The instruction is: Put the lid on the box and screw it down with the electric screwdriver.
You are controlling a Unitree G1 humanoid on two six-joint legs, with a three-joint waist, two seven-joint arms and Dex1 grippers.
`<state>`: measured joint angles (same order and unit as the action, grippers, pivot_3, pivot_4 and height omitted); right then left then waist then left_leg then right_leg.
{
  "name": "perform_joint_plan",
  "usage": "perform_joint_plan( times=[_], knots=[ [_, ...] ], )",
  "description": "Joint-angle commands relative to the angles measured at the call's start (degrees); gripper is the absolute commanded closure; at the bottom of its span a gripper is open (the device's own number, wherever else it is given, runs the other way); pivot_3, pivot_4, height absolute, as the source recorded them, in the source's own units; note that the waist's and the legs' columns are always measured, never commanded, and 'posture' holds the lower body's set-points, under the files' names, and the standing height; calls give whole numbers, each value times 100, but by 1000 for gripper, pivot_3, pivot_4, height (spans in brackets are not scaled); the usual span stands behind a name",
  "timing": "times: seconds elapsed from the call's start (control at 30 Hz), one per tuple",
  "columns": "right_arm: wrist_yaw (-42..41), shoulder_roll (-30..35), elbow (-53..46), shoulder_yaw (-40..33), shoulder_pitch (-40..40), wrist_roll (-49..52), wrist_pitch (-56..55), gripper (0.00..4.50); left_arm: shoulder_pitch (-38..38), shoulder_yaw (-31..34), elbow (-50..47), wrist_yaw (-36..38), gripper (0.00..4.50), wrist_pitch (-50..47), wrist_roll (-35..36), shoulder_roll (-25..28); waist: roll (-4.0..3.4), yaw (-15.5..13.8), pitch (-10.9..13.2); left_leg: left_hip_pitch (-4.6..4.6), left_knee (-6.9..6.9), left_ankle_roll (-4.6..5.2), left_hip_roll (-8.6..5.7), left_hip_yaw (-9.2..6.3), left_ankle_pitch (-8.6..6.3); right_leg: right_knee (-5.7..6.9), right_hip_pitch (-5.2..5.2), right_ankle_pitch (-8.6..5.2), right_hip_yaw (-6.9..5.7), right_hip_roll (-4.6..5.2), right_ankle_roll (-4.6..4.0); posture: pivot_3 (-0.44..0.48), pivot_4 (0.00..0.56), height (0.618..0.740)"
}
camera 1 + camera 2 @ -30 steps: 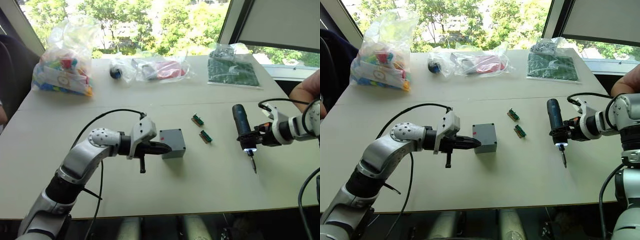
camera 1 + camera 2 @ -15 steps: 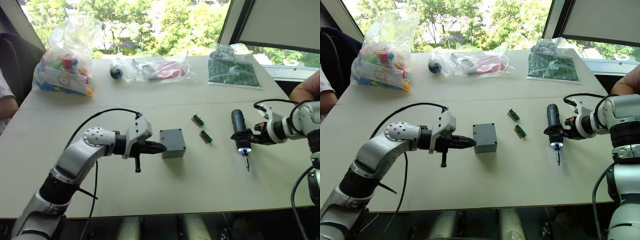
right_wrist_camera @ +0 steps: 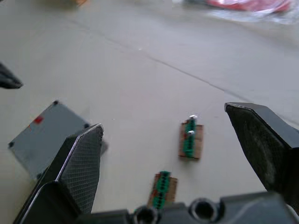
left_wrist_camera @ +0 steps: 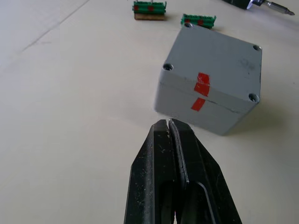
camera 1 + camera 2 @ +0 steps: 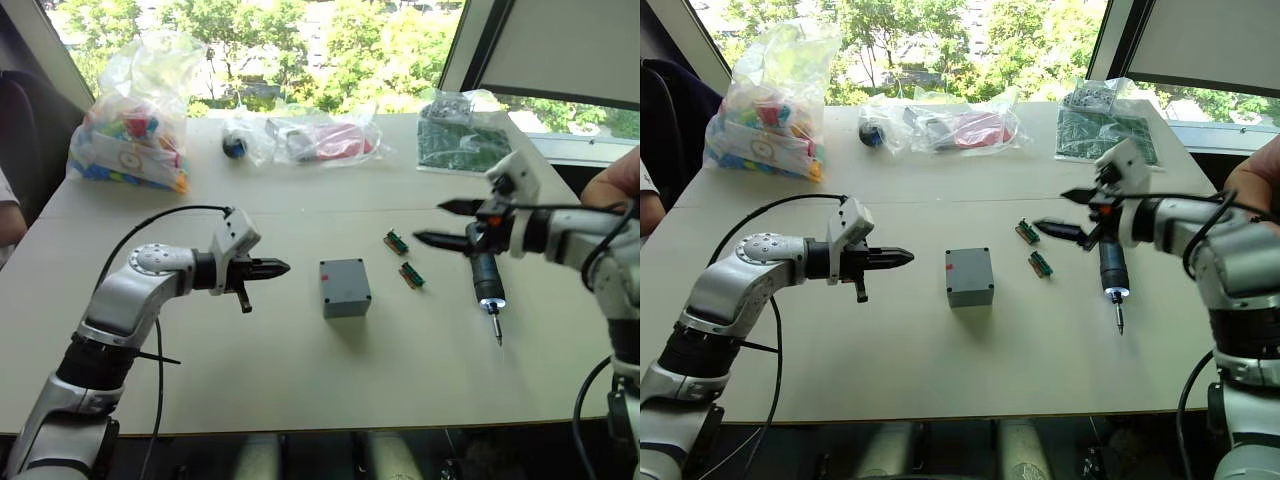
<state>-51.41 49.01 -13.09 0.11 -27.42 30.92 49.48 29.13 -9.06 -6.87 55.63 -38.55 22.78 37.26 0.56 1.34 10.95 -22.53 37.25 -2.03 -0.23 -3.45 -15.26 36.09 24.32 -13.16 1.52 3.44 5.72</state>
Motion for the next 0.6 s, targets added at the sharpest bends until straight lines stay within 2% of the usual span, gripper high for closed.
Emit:
perform_joint_plan(
  times=[0.03,0.2,0.3,0.47,0.6],
  knots=[
    [-119,-3,-877,314,368,-21,-191,24,140,-264,135,-142,4500,260,-329,-189,0,-42,0,-1,8,0,-3,4,0,0,-1,0,3,3,0,0,150,740],
    [-39,-108,-904,877,500,-493,-502,24,446,-629,634,213,4500,637,-625,-323,6,-51,0,8,25,-12,-5,7,7,-3,-18,-5,5,5,-30,0,150,740],
    [-62,-154,-890,964,486,-544,-509,24,555,-680,765,362,4500,720,-671,-385,6,-52,-1,9,21,-13,-4,4,7,-2,-17,-4,4,1,-29,0,150,740],
    [-132,-206,-1017,1216,486,-567,-315,24,949,-853,1369,384,4500,1049,-878,-870,6,-58,-1,7,11,-13,-3,1,7,-1,-13,4,2,1,-8,0,150,740],
    [-80,-338,-1273,1143,465,-247,125,24,1289,-847,1961,248,4500,1353,-1039,-1386,8,-62,0,7,17,-13,-4,-1,8,3,-13,6,1,0,-8,0,150,740]
  ],
)
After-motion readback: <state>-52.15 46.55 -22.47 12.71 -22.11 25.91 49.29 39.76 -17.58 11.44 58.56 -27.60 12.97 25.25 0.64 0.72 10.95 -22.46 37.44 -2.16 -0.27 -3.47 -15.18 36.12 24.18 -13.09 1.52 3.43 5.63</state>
